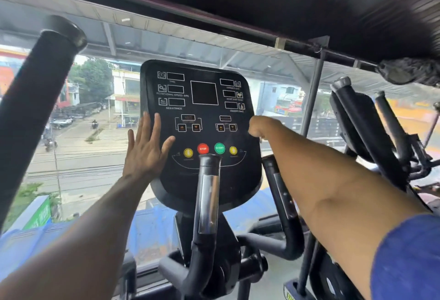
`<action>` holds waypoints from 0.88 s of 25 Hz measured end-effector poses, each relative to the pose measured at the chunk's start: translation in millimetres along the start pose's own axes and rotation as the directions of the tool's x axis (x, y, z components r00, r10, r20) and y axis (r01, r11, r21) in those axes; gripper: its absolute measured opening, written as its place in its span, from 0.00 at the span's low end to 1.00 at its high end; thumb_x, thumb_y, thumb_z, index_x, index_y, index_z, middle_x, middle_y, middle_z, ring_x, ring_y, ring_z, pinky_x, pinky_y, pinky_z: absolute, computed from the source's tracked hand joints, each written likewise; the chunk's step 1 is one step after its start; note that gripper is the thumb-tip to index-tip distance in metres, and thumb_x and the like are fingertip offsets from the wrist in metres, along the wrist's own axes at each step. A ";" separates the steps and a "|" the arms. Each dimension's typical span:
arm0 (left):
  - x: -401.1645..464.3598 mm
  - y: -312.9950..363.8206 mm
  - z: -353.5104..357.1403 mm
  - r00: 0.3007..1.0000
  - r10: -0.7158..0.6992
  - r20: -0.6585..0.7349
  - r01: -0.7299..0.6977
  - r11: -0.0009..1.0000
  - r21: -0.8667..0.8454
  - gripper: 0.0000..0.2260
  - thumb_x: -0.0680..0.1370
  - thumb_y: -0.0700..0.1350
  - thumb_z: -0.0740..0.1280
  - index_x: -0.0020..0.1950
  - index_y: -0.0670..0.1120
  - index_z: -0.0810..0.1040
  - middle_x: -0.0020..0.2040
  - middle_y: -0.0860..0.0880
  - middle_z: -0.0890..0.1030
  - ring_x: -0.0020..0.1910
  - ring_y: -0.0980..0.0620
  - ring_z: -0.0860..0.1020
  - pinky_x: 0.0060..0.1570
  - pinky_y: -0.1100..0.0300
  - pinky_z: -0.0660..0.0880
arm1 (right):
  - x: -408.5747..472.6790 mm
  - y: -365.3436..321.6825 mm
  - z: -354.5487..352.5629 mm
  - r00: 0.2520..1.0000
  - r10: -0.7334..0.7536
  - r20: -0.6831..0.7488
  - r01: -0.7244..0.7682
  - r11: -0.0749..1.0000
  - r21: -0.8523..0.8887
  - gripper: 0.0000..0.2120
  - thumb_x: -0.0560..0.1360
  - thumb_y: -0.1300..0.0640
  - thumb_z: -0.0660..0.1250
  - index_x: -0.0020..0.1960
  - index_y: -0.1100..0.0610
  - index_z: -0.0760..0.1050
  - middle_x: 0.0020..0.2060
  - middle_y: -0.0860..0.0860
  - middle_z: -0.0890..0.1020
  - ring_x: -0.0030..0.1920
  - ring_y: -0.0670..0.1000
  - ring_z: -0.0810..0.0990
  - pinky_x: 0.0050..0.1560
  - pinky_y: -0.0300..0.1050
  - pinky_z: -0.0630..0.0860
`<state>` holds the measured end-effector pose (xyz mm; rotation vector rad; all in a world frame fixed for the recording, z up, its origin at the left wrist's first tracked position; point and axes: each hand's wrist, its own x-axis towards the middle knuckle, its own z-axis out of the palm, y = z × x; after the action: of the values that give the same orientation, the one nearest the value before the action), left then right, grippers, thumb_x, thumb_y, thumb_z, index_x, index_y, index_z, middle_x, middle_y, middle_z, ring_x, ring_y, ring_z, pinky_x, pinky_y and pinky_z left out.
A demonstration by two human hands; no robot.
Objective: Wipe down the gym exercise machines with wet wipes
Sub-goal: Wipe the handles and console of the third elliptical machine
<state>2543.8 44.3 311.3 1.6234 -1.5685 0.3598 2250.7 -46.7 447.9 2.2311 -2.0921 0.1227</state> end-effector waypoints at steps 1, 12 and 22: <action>-0.2 2.5 -3.1 1.000 -0.012 0.021 0.012 1.000 -0.002 0.36 0.83 0.67 0.44 0.86 0.51 0.42 0.86 0.47 0.40 0.84 0.51 0.40 0.82 0.43 0.41 | -15.1 0.4 3.2 1.000 -0.005 0.000 0.005 0.998 -0.064 0.14 0.80 0.65 0.60 0.63 0.68 0.76 0.60 0.63 0.80 0.51 0.62 0.80 0.47 0.49 0.73; -70.4 60.3 -58.3 0.981 -0.143 0.130 0.170 0.958 -0.230 0.28 0.87 0.62 0.46 0.85 0.58 0.42 0.86 0.52 0.48 0.84 0.56 0.44 0.81 0.40 0.36 | -114.0 -14.1 7.6 0.930 -0.206 -0.304 0.295 0.912 0.284 0.11 0.76 0.66 0.60 0.36 0.57 0.69 0.39 0.58 0.77 0.41 0.59 0.77 0.35 0.45 0.66; -174.2 70.6 -135.6 0.999 0.037 0.020 -0.030 0.967 -0.251 0.27 0.87 0.61 0.48 0.85 0.59 0.46 0.86 0.54 0.48 0.84 0.58 0.43 0.83 0.43 0.43 | -217.4 -17.7 61.5 0.762 -0.103 -0.639 0.486 0.743 0.460 0.19 0.81 0.63 0.60 0.70 0.56 0.77 0.61 0.58 0.83 0.60 0.63 0.80 0.56 0.51 0.77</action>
<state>2492.4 269.9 297.4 1.4120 -1.5918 0.1514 2254.6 163.0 362.0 2.3555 -1.4198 1.4461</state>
